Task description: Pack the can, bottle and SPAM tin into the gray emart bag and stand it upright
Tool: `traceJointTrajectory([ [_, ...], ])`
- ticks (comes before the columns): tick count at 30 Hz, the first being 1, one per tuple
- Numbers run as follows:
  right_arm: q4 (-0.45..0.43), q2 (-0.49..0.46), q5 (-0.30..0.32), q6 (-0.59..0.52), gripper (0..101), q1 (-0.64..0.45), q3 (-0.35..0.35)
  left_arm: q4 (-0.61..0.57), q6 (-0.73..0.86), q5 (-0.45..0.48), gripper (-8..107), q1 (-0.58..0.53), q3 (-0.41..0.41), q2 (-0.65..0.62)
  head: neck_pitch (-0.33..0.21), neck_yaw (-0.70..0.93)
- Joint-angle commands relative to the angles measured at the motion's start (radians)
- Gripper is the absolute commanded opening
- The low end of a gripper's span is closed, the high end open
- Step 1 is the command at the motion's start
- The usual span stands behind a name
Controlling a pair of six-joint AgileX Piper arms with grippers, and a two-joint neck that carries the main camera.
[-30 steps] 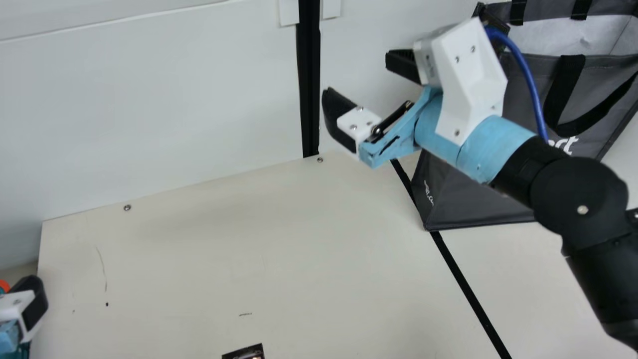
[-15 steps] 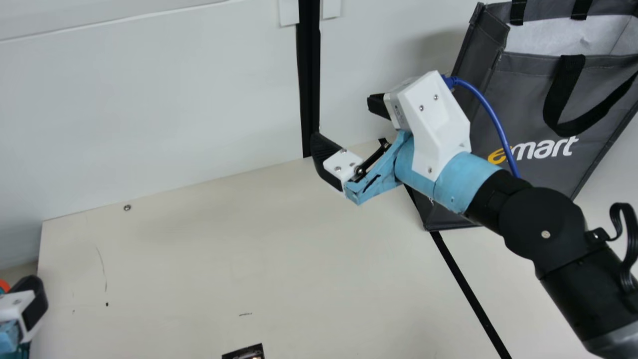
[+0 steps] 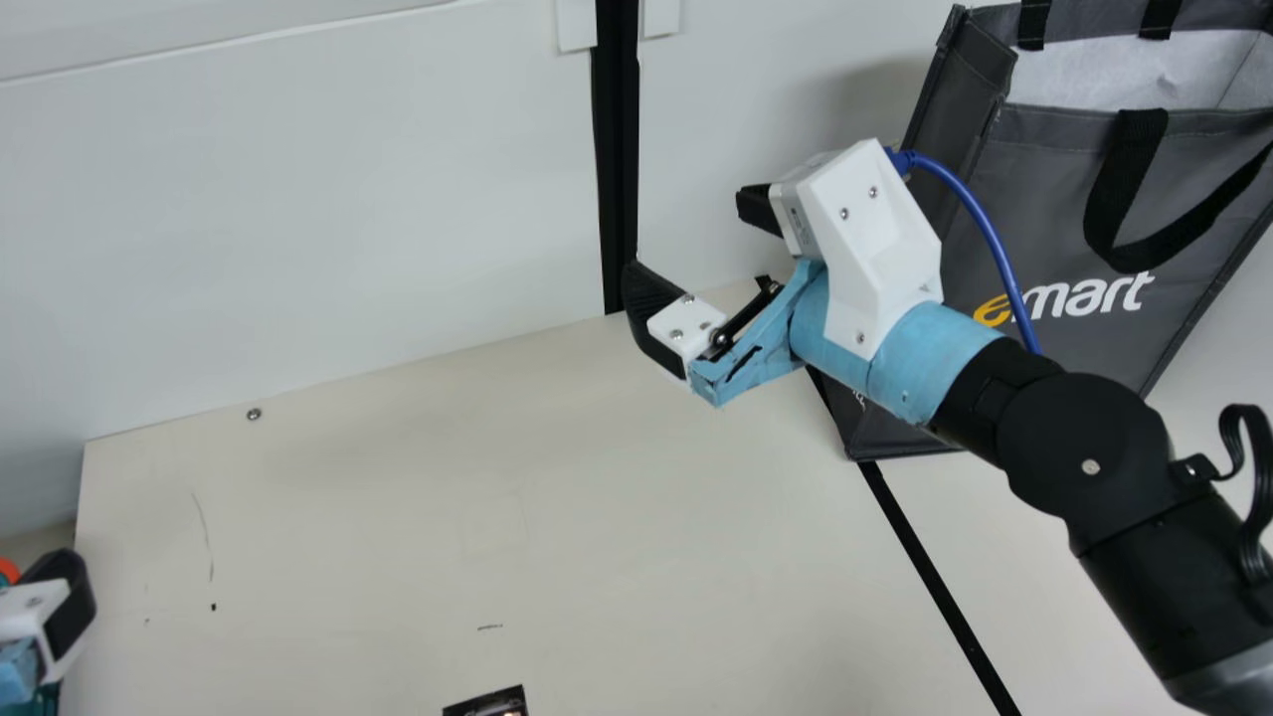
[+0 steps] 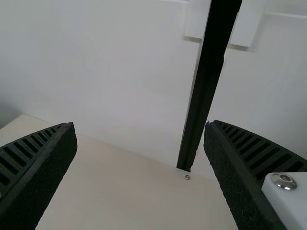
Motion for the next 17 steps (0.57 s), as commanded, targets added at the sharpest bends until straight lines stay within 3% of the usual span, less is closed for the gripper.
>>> traceJointTrajectory([
  [1, 0.000, 0.000, 0.000, 0.000, 95, 0.000, 0.000, 0.000, 0.000, 0.000, 90, 0.000, 0.000, 0.000, -0.023, -0.001],
  [17, 0.000, 0.000, 0.000, 0.000, 95, 0.000, 0.000, 0.000, 0.000, 0.000, 90, 0.000, 0.000, 0.000, -0.023, -0.001],
])
